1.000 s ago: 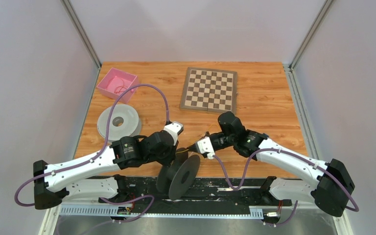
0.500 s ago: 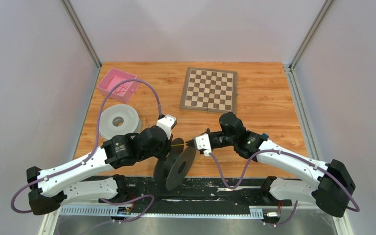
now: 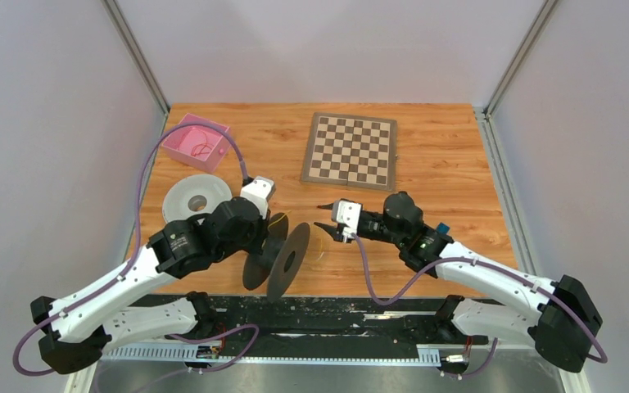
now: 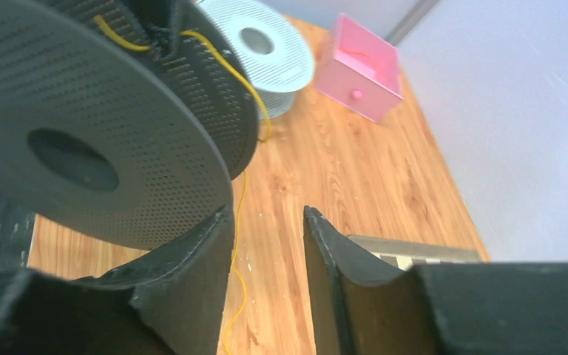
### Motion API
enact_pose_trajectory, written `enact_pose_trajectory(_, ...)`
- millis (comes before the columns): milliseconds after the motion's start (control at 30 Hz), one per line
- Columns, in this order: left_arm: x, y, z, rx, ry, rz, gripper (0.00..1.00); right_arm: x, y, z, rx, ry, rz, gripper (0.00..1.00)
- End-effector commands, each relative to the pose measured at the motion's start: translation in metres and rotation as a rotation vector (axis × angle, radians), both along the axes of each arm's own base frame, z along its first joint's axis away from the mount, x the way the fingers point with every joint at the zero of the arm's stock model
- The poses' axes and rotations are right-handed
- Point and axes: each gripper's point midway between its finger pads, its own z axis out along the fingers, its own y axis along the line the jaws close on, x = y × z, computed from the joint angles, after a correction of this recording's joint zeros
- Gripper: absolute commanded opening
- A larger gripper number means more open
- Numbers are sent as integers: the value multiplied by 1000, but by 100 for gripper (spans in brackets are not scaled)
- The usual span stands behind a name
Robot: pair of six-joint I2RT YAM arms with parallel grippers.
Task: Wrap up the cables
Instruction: Pick up the cable reel from the corner of the board.
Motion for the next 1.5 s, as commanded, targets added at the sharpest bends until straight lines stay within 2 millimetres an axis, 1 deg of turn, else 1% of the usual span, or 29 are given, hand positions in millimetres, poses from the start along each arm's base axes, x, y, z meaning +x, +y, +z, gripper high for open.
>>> enact_pose_trajectory(0,20,11,42,-57,-134,76,0,29,-15,46,299,112,-257,44)
enact_pose_trajectory(67,24,17,51,-67,-171,102,0,41,-21,38,364,198,-353,45)
enact_pose_trajectory(100,26,21,57,-75,-188,116,0,41,-20,33,373,234,-357,46)
enact_pose_trajectory(167,27,26,66,-87,-206,126,0,34,-12,23,368,296,-318,48)
enact_pose_trajectory(233,26,29,73,-100,-222,127,0,32,-9,20,381,372,-316,50)
enact_pose_trajectory(300,25,31,80,-122,-238,129,0,32,-9,16,381,429,-333,48)
enact_pose_trajectory(333,24,32,84,-138,-245,126,0,30,-8,15,381,431,-322,48)
enact_pose_trajectory(367,23,31,87,-150,-250,121,0,25,-7,8,374,435,-299,48)
enact_pose_trajectory(433,20,31,92,-179,-259,111,0,15,-4,0,373,451,-243,49)
enact_pose_trajectory(467,19,31,94,-193,-261,109,0,13,-3,-3,380,474,-242,50)
enact_pose_trajectory(567,17,31,99,-222,-272,108,0,23,-2,-18,378,523,-299,52)
enact_pose_trajectory(633,17,32,102,-231,-281,107,0,21,2,-26,374,547,-283,54)
enact_pose_trajectory(700,16,32,105,-245,-297,95,0,10,8,-29,393,553,-208,54)
enact_pose_trajectory(767,16,31,109,-260,-313,87,0,-1,8,-30,436,541,-146,54)
enact_pose_trajectory(933,15,31,118,-300,-335,86,0,1,14,-40,447,530,-124,55)
enact_pose_trajectory(1033,15,34,122,-313,-344,98,0,-4,17,-43,451,496,-77,59)
enact_pose_trajectory(1133,14,34,126,-334,-349,104,0,-6,22,-48,444,489,-55,61)
enact_pose_trajectory(1233,13,35,132,-363,-359,110,0,-7,28,-52,433,489,-31,65)
enact_pose_trajectory(1400,14,35,139,-392,-365,121,0,-26,37,-52,427,461,88,65)
enact_pose_trajectory(1467,14,33,141,-404,-361,122,0,-29,42,-55,424,464,110,65)
